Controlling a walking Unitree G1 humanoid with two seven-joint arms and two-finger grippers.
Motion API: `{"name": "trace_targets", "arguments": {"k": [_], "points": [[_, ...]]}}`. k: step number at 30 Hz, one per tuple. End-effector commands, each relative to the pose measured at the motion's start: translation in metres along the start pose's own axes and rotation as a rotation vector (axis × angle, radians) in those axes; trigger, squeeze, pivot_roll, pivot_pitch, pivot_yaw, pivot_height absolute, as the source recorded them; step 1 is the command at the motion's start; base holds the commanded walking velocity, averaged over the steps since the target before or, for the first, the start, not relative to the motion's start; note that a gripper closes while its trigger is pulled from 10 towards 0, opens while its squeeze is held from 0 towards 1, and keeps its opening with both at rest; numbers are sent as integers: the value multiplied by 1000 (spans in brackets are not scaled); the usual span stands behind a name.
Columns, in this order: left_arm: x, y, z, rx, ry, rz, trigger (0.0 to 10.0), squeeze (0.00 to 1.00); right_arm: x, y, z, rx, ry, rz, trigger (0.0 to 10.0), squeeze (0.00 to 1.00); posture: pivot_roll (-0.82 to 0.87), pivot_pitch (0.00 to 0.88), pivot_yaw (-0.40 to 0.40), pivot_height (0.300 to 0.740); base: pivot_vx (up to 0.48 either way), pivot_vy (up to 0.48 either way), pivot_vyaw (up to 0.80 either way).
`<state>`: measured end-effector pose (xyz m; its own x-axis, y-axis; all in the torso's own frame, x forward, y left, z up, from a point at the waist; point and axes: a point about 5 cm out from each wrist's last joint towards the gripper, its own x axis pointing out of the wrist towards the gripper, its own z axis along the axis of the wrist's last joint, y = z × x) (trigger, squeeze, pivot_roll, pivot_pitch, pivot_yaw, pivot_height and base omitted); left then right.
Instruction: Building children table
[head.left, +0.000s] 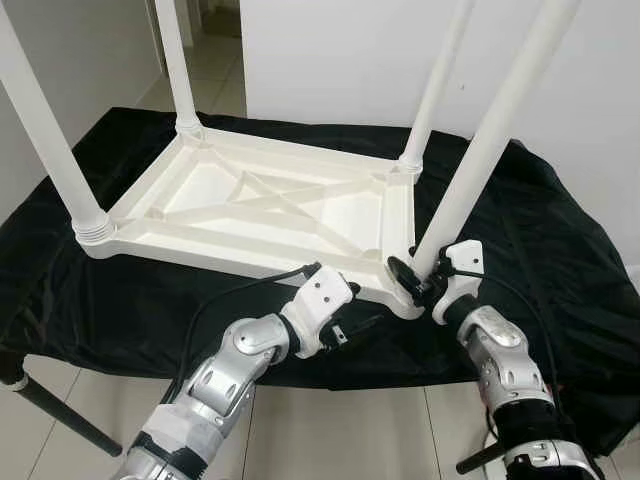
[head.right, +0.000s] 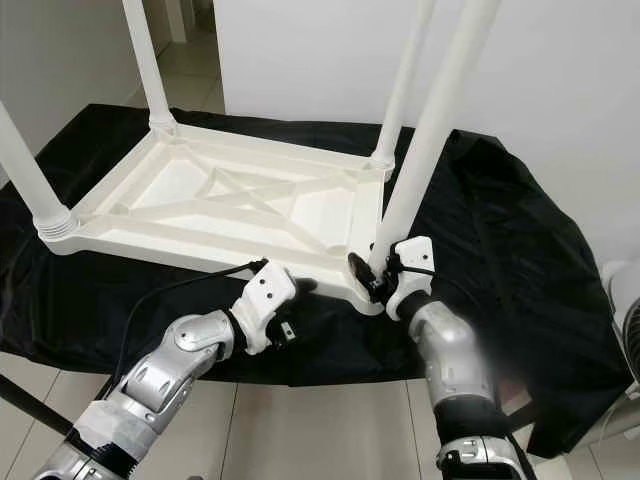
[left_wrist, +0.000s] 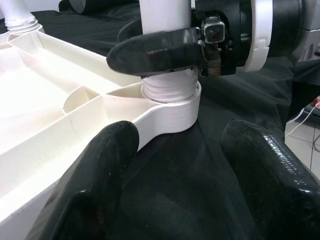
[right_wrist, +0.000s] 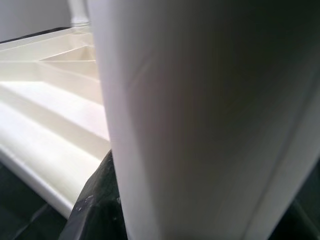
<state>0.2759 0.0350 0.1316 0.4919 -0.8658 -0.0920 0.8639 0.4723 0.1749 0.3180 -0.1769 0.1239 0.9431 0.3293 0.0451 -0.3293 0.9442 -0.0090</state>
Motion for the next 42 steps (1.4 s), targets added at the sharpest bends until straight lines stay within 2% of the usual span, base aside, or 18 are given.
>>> {"name": "trace_targets", "arguments": {"k": [1,7,10,13,16,24,25,27,30,36,37,39,40,42], "points": [[1,-7,1,-7,-1,-60,10000,0,-2,-2,-4,28,28,-52,10000,0,0,0,-49,740,0,0,0],[0,-9,0,-15,1,-60,10000,0,-7,13,-3,99,-1,-297,10000,0,-1,5,-62,740,0,0,0],[0,-8,-1,-21,2,-42,10000,0,-10,22,-5,145,-18,-515,10000,0,3,12,-69,740,0,0,0],[0,-8,-1,-24,1,-37,10000,0,-10,25,-5,152,-9,-577,10000,0,3,12,-69,740,0,0,0],[0,-9,1,-34,-7,-29,10000,0,-3,37,1,162,-24,-553,10000,0,5,27,-65,740,0,0,0],[1,-9,2,-32,-7,-33,10000,0,-7,32,8,157,-61,-554,10000,0,-4,40,-62,740,0,0,0],[2,-8,3,-32,-11,-33,10000,0,-8,30,12,153,-92,-551,10000,980,-17,44,-59,740,0,0,0],[3,-8,4,-32,-13,-34,10000,0,-10,29,14,147,-108,-541,10000,1000,-25,46,-58,740,0,0,0],[6,-9,5,-31,-21,-39,10000,0,-15,27,17,139,-145,-494,10000,1000,-32,46,-63,740,0,0,0],[8,-8,7,-27,-27,-40,10000,0,-22,23,15,124,-145,-417,10000,1000,-35,47,-72,740,0,0,0],[9,-8,8,-26,-29,-36,10000,0,-26,17,12,116,-136,-349,10000,1000,-34,51,-75,740,0,0,0],[9,-7,8,-26,-30,-35,10000,0,-28,15,10,118,-129,-317,10000,1000,-34,51,-75,740,0,0,0],[8,-7,8,-26,-30,-33,10000,0,-29,13,9,112,-133,-244,10000,0,-31,53,-75,740,0,0,0],[8,-7,8,-26,-29,-32,10000,0,-29,9,8,92,-130,-201,10000,0,-30,53,-73,740,0,0,0]]}}
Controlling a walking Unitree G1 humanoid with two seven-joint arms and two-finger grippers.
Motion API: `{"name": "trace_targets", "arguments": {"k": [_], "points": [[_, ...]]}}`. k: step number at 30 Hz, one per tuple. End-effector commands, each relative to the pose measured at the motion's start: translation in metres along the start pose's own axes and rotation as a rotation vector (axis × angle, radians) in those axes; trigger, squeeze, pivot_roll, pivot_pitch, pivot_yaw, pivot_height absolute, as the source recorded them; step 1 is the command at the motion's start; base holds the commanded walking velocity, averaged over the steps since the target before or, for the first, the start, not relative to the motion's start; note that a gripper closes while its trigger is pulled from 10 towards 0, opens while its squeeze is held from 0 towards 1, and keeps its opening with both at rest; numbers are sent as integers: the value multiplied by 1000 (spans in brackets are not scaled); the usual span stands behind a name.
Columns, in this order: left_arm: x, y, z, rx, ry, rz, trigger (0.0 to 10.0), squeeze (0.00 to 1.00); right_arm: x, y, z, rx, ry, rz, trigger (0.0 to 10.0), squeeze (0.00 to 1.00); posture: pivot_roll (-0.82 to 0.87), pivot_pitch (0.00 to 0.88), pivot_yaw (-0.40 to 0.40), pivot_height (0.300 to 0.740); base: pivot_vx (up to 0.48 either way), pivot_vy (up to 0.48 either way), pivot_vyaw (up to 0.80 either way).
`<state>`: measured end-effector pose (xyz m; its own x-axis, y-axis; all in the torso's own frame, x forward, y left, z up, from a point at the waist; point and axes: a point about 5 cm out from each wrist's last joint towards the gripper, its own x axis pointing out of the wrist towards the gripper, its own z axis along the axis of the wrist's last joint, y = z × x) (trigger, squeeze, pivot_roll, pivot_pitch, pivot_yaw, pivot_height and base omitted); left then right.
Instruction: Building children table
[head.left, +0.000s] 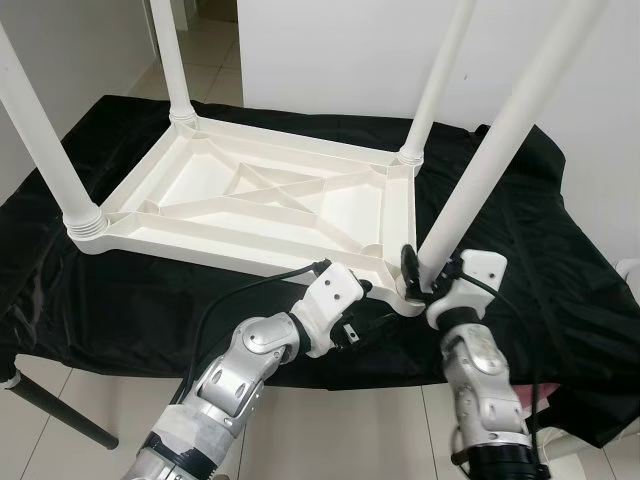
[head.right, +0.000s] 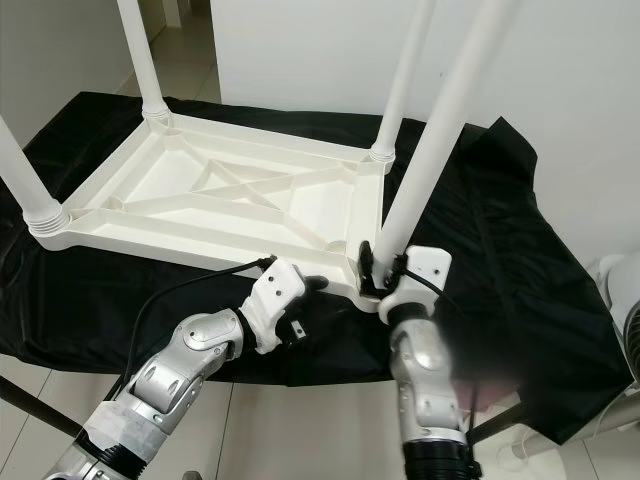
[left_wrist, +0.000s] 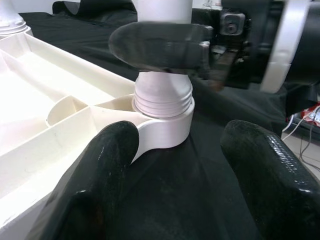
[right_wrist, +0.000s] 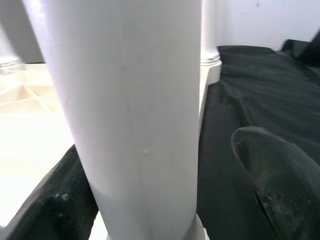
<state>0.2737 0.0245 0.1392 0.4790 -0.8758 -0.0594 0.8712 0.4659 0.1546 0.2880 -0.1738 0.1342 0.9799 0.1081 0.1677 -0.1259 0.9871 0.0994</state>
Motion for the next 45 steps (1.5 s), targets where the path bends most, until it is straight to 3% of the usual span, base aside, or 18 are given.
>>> {"name": "trace_targets", "arguments": {"k": [1,3,6,17,18,21,22,34,35,36,37,45], "points": [[0,-2,-2,-7,6,-21,10000,0,-2,-8,-4,-5,8,45,10000,0,-30,53,-73,740,0,0,0],[0,-2,-2,-8,7,-21,10000,0,0,-12,-4,-21,14,60,10000,0,-29,54,-72,740,0,0,0],[0,-4,-3,-18,11,-40,10000,0,5,-19,-4,-64,29,200,10000,0,-30,53,-62,740,0,0,0],[-1,-4,-2,-9,19,-63,10000,0,20,-15,-4,-78,61,414,10000,0,-25,50,-55,740,0,0,0],[-1,-4,-2,-8,18,-65,10000,0,23,-15,-7,-90,76,452,2510,0,-23,50,-56,740,0,0,0],[-1,-3,-1,-7,17,-66,10000,0,25,-16,-10,-102,87,467,2510,0,-23,50,-56,740,0,0,0],[-1,-3,-1,-4,17,-67,10000,0,26,-18,-13,-109,113,472,0,0,-20,47,-59,740,0,0,0],[-2,2,-1,5,22,-50,10000,0,20,-22,-23,-83,139,467,196,0,-11,36,-60,740,0,0,0],[-3,2,-1,6,21,-49,10000,0,20,-23,-22,-79,133,454,8980,0,-10,35,-60,740,0,0,0],[-3,2,-1,6,21,-49,10000,0,20,-23,-22,-79,133,454,8980,0,-10,35,-60,740,0,0,0],[-3,2,-1,7,21,-49,10000,0,20,-24,-21,-74,126,433,10000,0,-10,35,-60,740,0,0,0],[-3,2,-1,10,21,-48,10000,0,22,-32,-15,-75,91,159,10000,0,-10,33,-60,740,0,0,0]]}}
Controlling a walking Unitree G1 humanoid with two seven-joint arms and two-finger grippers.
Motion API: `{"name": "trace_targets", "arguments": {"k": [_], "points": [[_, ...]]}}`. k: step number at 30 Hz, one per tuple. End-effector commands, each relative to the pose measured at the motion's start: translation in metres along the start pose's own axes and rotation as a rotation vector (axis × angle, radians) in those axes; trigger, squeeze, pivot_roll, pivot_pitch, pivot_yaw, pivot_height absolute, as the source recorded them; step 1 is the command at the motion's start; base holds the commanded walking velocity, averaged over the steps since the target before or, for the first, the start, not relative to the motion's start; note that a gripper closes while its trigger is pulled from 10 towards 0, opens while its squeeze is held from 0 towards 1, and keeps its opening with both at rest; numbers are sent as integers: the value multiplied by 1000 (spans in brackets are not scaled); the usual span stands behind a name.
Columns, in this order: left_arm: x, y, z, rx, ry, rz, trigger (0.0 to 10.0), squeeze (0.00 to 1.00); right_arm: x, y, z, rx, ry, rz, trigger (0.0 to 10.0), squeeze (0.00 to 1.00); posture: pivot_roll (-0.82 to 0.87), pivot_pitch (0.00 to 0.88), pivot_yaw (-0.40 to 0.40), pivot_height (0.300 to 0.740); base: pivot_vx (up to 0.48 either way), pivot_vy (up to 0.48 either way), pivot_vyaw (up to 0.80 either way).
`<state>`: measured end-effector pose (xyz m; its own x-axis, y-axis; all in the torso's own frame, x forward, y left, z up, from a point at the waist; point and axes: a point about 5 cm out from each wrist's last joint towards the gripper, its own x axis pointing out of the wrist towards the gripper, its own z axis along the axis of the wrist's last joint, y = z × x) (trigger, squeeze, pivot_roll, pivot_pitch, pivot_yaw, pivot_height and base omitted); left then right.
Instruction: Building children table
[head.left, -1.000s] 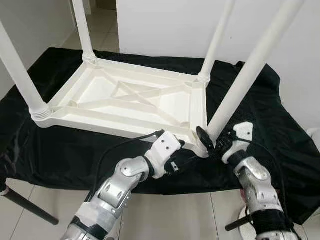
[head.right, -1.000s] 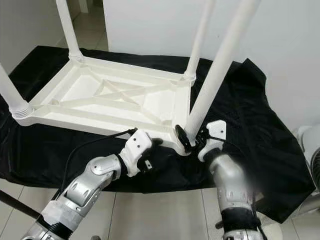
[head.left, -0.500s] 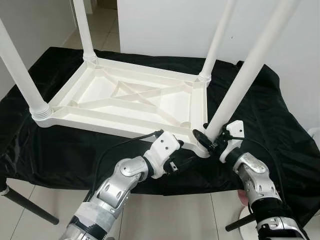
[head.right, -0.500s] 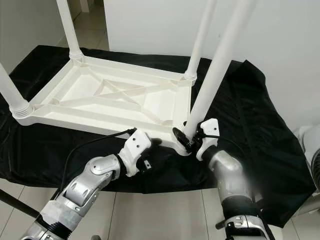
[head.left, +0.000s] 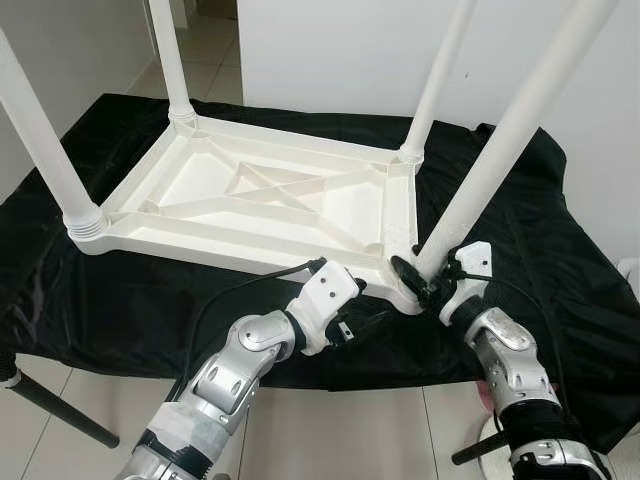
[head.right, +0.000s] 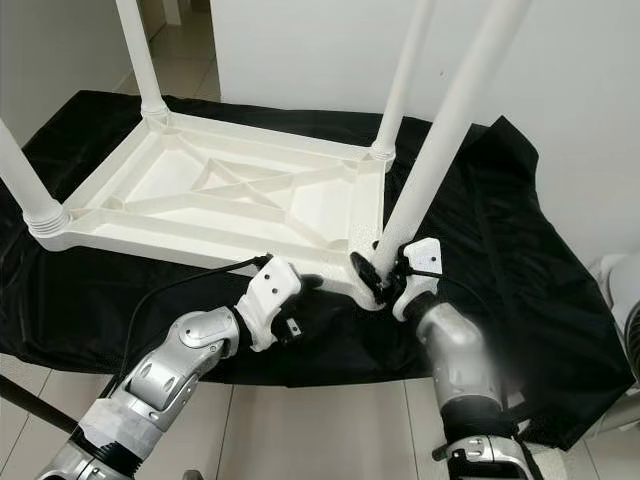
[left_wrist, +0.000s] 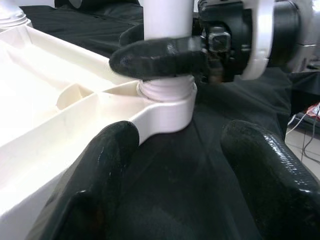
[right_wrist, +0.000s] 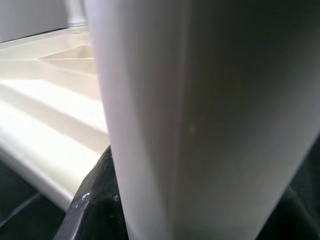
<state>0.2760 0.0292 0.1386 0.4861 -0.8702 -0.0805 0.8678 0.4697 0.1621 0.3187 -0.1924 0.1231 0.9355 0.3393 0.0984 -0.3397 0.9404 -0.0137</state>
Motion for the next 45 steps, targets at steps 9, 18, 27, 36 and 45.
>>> {"name": "trace_targets", "arguments": {"k": [9,18,27,36,45], "points": [[-1,-4,-2,1,4,-63,10000,0,-13,4,-4,88,-4,-405,10000,0,-12,31,-62,740,0,0,0],[-1,-6,-3,-3,7,-66,10000,0,-14,47,-8,168,2,-581,10000,0,-6,27,-66,740,0,0,0],[0,-7,-3,-2,8,-74,10000,0,-18,33,4,115,-46,-597,10000,1000,-9,23,-62,740,0,0,0],[0,-8,-3,-2,6,-78,10000,0,-20,20,6,108,-45,-431,10000,1000,-11,21,-63,740,0,0,0],[1,-6,-1,0,2,-73,10000,0,-19,16,4,57,-19,-176,10000,0,-9,18,-66,740,0,0,0]]}}
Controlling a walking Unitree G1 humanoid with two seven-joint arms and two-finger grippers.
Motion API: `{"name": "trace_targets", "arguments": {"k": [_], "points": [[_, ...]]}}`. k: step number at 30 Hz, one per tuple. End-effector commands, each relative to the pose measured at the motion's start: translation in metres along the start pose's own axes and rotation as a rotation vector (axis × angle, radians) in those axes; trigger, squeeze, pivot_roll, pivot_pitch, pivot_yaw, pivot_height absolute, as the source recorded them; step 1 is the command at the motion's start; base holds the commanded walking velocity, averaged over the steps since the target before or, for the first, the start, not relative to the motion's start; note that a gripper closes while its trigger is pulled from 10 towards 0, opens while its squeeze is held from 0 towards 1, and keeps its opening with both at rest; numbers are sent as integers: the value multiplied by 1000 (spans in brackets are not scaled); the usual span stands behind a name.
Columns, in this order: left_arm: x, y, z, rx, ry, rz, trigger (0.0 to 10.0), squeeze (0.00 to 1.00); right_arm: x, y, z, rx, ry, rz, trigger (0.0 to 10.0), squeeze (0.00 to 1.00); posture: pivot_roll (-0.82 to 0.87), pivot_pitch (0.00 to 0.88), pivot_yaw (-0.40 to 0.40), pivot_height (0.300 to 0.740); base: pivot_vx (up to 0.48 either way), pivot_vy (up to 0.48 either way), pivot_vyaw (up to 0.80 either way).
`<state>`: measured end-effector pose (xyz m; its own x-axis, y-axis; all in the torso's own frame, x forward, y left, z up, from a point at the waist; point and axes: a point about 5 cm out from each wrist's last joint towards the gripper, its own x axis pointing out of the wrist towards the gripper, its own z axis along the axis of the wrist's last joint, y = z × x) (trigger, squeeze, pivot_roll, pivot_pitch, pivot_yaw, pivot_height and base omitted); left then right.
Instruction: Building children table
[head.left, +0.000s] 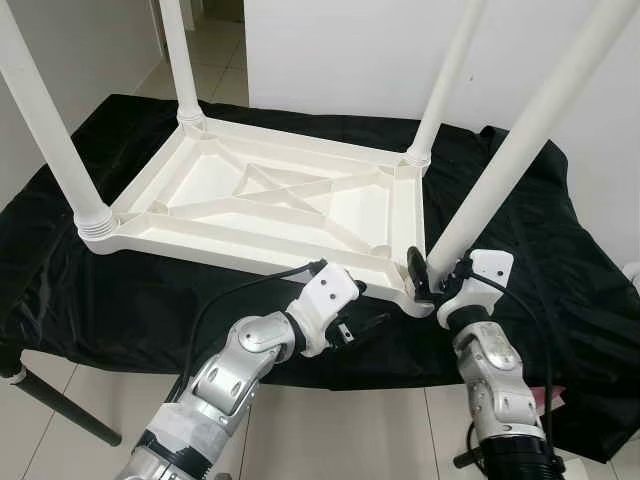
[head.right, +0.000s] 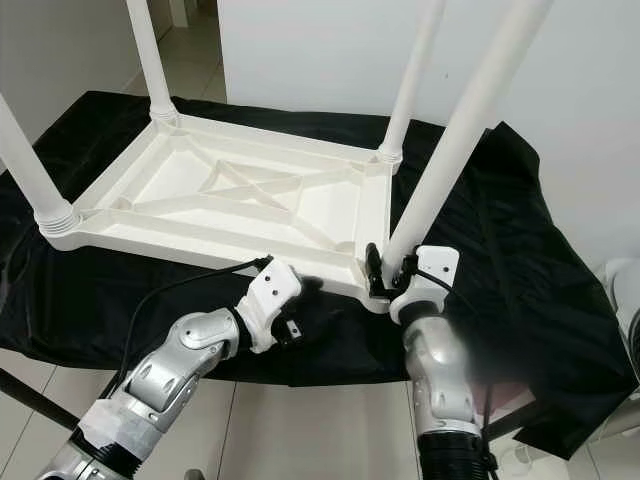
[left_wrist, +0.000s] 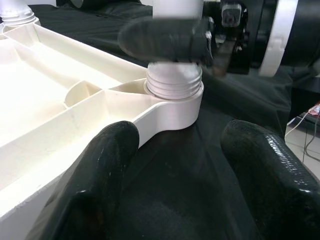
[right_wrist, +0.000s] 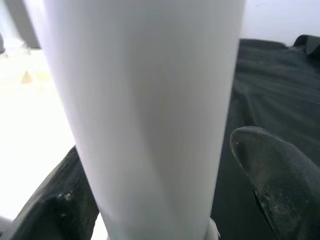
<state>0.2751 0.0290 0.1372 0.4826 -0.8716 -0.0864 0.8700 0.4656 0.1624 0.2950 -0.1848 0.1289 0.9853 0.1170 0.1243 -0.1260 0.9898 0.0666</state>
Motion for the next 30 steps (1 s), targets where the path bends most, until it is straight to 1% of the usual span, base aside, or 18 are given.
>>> {"name": "trace_targets", "arguments": {"k": [1,3,4,7,8,9,14,17,18,19,20,21,30], "points": [[1,-5,0,0,-3,-68,10000,0,0,0,-4,1,15,51,10000,0,-9,18,-66,740,0,0,0],[1,-5,0,1,-5,-65,10000,0,2,2,-5,-21,24,154,10000,0,-7,18,-66,740,0,0,0],[1,-5,0,1,-5,-65,10000,0,2,2,-5,-21,24,154,10000,0,-7,18,-66,740,0,0,0],[1,-6,0,0,-8,-64,10000,0,6,1,-4,-50,30,233,10000,0,-4,20,-65,740,0,0,0],[1,-6,0,0,-8,-64,10000,0,6,1,-4,-50,30,233,10000,0,-4,20,-65,740,0,0,0],[1,-6,0,-3,-16,-65,10000,0,8,0,-5,-61,32,270,10000,0,-2,21,-66,740,0,0,0],[2,-7,-2,-5,-16,-65,10000,0,10,0,-6,-70,38,289,10000,0,-1,26,-62,740,0,0,0],[2,-9,-4,-10,-11,-66,10000,0,12,-2,-8,-83,47,323,10000,0,0,30,-59,740,0,0,0],[2,-10,-6,-8,-7,-69,10000,0,13,-2,-9,-94,53,346,6471,0,0,33,-56,740,0,0,0],[2,-11,-6,-6,-4,-72,10000,0,15,-3,-10,-99,61,357,510,0,1,34,-54,740,0,0,0],[2,-11,-6,-6,-4,-72,10000,0,15,-3,-10,-99,61,357,510,0,1,34,-54,740,0,0,0],[2,-12,-6,-5,-4,-75,10000,0,16,-4,-11,-106,70,365,0,0,2,35,-53,740,0,0,0],[2,-10,-3,0,-7,-71,10000,0,17,-10,-13,-95,74,386,0,0,5,49,-54,740,0,0,0]]}}
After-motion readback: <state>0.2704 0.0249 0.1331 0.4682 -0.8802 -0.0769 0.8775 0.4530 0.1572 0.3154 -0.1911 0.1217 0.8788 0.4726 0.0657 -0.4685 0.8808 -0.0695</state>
